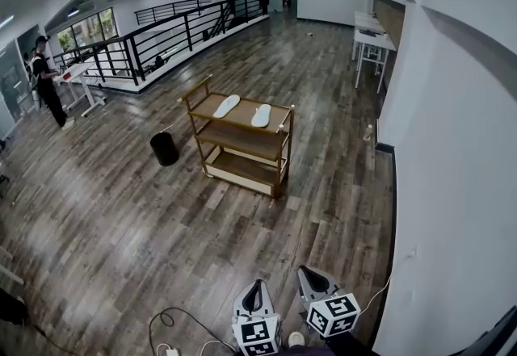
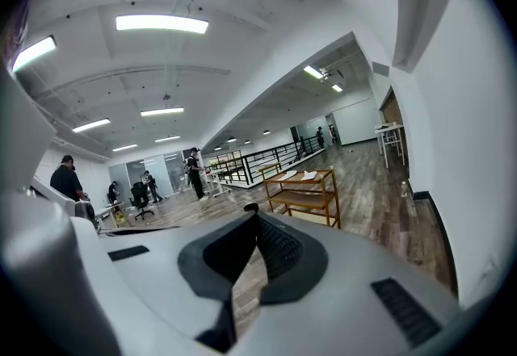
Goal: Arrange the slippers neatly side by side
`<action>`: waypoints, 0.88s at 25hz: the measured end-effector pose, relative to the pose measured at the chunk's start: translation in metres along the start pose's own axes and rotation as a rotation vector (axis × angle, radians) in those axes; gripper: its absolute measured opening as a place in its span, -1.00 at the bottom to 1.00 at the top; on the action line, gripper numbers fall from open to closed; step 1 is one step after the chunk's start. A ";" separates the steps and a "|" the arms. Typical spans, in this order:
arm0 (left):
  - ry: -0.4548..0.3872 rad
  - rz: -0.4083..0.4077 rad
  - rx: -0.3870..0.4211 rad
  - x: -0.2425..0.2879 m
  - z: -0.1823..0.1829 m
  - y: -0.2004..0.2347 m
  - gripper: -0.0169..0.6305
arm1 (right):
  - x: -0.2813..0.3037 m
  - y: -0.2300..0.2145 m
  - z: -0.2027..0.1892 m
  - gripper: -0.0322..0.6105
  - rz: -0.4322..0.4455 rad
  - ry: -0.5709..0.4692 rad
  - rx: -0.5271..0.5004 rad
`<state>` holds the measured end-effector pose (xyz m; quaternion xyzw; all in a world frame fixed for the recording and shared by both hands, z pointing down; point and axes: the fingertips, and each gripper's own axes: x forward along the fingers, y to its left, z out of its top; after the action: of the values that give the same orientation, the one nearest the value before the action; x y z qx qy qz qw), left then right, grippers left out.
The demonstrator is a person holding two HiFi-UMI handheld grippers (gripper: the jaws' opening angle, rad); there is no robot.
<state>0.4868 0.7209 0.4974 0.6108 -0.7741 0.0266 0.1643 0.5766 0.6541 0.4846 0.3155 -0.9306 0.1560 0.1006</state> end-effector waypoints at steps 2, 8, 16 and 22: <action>0.003 -0.001 -0.003 0.001 -0.001 0.005 -0.95 | 0.003 -0.001 0.001 -0.90 -0.014 -0.001 0.004; 0.005 -0.002 -0.012 0.009 -0.005 0.022 -0.95 | 0.013 0.000 -0.004 -0.90 -0.041 0.002 0.007; 0.040 0.012 -0.021 0.019 -0.015 0.029 -0.95 | 0.029 -0.004 -0.007 -0.90 -0.042 0.028 0.013; 0.032 0.060 -0.020 0.047 -0.001 0.037 -0.95 | 0.062 -0.019 0.002 -0.90 0.001 0.042 0.011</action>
<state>0.4420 0.6860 0.5175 0.5851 -0.7896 0.0334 0.1819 0.5395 0.6047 0.5052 0.3122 -0.9276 0.1678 0.1184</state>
